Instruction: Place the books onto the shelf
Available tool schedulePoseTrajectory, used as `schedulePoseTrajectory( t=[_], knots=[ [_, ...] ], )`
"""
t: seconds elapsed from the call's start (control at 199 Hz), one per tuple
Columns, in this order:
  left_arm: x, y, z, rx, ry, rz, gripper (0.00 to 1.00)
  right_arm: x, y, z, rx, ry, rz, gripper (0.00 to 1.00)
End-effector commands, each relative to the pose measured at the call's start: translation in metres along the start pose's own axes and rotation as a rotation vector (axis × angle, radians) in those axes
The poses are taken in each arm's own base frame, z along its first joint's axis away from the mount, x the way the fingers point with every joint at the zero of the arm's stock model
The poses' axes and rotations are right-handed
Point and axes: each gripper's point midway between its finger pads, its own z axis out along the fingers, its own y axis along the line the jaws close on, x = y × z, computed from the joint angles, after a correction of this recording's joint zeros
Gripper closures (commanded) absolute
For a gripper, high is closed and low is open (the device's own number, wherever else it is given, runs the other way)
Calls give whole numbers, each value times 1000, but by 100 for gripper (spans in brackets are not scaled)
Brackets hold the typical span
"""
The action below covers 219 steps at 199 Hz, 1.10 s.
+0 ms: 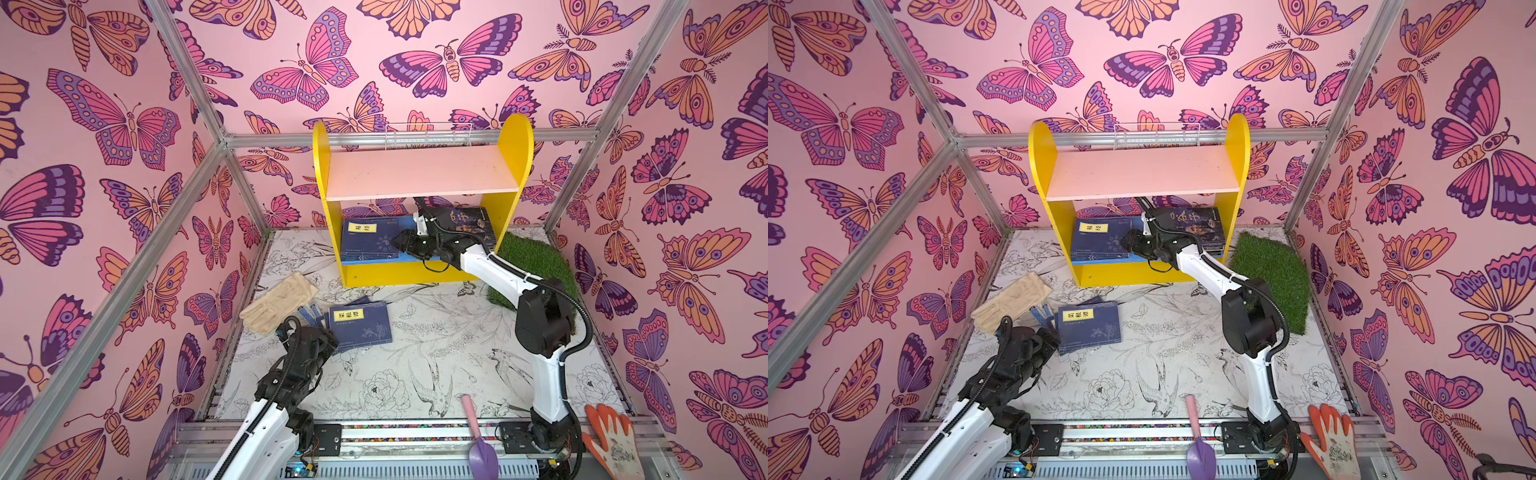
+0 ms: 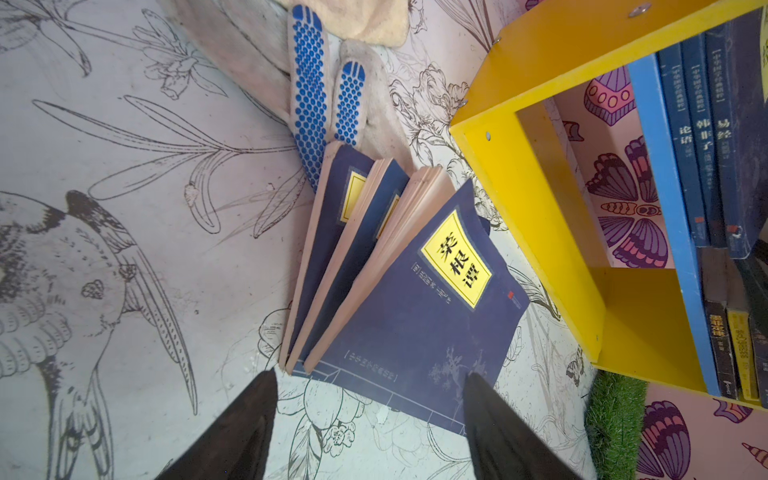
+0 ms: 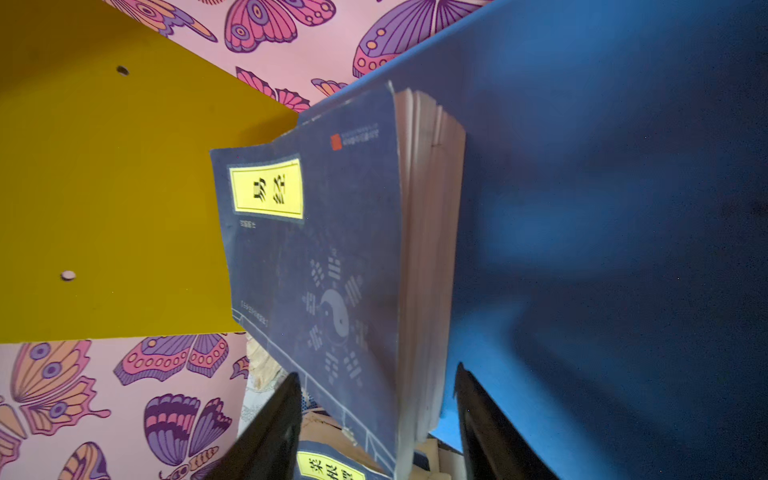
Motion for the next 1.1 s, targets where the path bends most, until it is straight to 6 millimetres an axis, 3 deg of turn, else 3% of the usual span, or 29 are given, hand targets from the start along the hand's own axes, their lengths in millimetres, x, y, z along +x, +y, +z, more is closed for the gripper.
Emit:
schedulePoseTrajectory(
  t=[0.0, 0.201, 0.366, 0.648, 1.094],
  knots=[
    [0, -4, -2, 14, 6, 4, 27, -4, 16, -10, 5, -37, -106, 43],
    [2, -4, -1, 14, 14, 4, 27, 17, 24, -25, -9, -17, -197, 43],
    [4, -3, 3, 9, 26, -2, 27, 37, 17, -24, 66, 38, -308, 43],
    [5, -5, 3, 19, 32, -7, 27, 34, -2, -7, 176, 69, -395, 44],
    [5, -4, 4, 12, 32, -8, 27, 31, 1, 6, 167, 82, -449, 48]
  ],
)
